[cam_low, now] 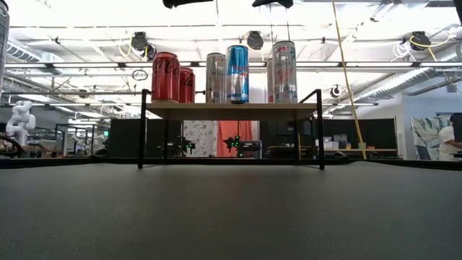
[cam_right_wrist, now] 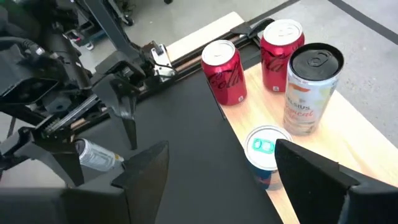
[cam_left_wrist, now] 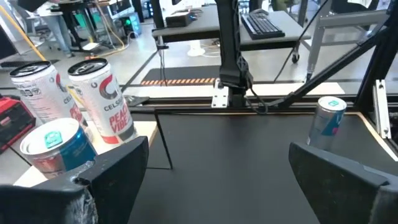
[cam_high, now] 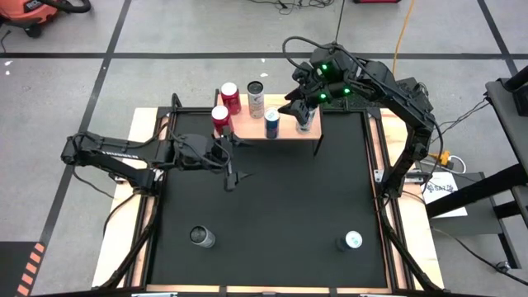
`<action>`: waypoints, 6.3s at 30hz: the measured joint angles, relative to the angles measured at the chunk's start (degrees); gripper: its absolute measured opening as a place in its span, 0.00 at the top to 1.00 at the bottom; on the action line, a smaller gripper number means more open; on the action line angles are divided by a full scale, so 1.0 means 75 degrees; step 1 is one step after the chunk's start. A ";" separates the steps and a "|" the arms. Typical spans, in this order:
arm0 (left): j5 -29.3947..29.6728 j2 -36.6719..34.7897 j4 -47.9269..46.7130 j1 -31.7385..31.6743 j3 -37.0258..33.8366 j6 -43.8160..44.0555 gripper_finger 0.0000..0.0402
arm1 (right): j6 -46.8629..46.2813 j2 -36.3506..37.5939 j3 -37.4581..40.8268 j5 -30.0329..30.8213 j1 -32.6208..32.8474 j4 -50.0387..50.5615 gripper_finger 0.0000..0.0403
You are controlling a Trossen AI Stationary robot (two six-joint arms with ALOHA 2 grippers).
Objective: Place canned beverage on shelf
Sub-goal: Put the top blue soda can on the shelf
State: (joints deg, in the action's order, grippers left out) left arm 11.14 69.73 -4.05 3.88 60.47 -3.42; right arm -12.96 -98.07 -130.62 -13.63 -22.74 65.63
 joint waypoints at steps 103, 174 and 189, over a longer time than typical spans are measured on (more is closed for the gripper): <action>-0.0446 -0.2057 -0.2142 0.0002 0.0000 0.0026 0.03 | 0.1563 -0.2650 0.0004 0.3244 0.1737 0.1245 1.00; -0.0425 -0.2060 -0.2582 -0.0001 0.0000 0.0045 0.03 | 0.1185 -0.2985 0.0001 0.4106 0.0900 0.0195 1.00; -0.0425 -0.2060 -0.2563 -0.0001 0.0000 0.0041 0.03 | 0.1359 -0.2985 0.0001 0.4450 0.0662 -0.0043 1.00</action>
State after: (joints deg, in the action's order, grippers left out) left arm 7.94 54.28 -23.27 3.88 60.47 -3.11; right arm -2.76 -120.46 -130.61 19.75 -17.77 65.31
